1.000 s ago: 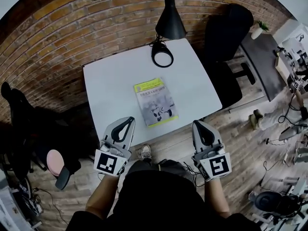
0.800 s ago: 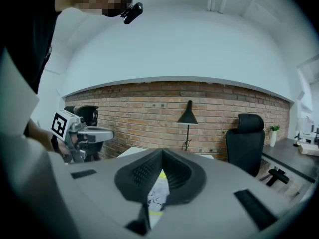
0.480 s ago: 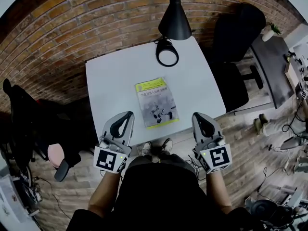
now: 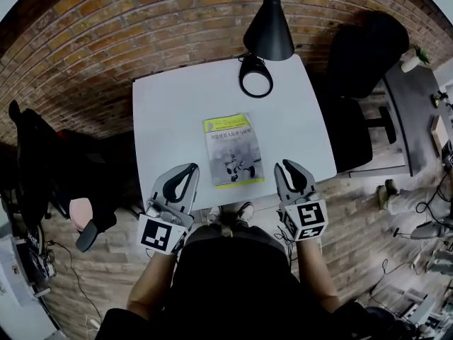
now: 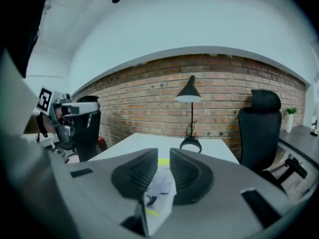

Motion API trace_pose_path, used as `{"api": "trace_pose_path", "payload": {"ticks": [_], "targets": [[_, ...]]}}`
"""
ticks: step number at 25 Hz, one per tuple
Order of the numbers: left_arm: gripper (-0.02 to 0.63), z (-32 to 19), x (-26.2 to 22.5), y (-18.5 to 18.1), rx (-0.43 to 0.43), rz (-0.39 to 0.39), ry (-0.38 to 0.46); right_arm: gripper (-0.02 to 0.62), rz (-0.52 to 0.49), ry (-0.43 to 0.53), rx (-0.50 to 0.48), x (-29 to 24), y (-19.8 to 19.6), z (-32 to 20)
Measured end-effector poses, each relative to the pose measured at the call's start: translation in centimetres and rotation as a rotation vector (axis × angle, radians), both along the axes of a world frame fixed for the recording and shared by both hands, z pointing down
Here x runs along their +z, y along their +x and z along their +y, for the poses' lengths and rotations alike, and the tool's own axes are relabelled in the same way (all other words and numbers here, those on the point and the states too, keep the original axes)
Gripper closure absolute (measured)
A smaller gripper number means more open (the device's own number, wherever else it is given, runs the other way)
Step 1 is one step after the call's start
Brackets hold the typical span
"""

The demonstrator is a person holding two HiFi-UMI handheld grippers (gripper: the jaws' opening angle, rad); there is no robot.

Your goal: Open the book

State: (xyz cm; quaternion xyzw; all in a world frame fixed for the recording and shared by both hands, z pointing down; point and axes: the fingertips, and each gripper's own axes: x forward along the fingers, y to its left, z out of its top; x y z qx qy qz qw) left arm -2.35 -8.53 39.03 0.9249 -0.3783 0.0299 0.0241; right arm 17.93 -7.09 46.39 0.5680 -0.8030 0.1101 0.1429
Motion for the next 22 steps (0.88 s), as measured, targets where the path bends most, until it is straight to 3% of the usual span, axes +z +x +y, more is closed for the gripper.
{"api": "trace_pose_path", "payload": {"ticks": [3, 8, 15, 22], "targets": [[0.577, -0.1, 0.6, -0.5, -0.023, -0.021, -0.014, 0.518, 0.01, -0.07, -0.019, 3.5, -0.1, -0.9], [0.577, 0.1, 1.0, -1.1, -0.057, -0.043, -0.03, 0.483, -0.129, -0.214, 0.007, 8.7, 0.2, -2.4], [0.577, 0.9, 1.7, -2.1, -0.098, -0.071, -0.055, 0.449, -0.165, -0.4, 0.048, 16.8, 0.1, -4.1], [0.577, 1.9, 2.1, -3.5, -0.156, -0.089, -0.078, 0.42, -0.151, -0.493, 0.046, 20.6, -0.2, -4.7]]}}
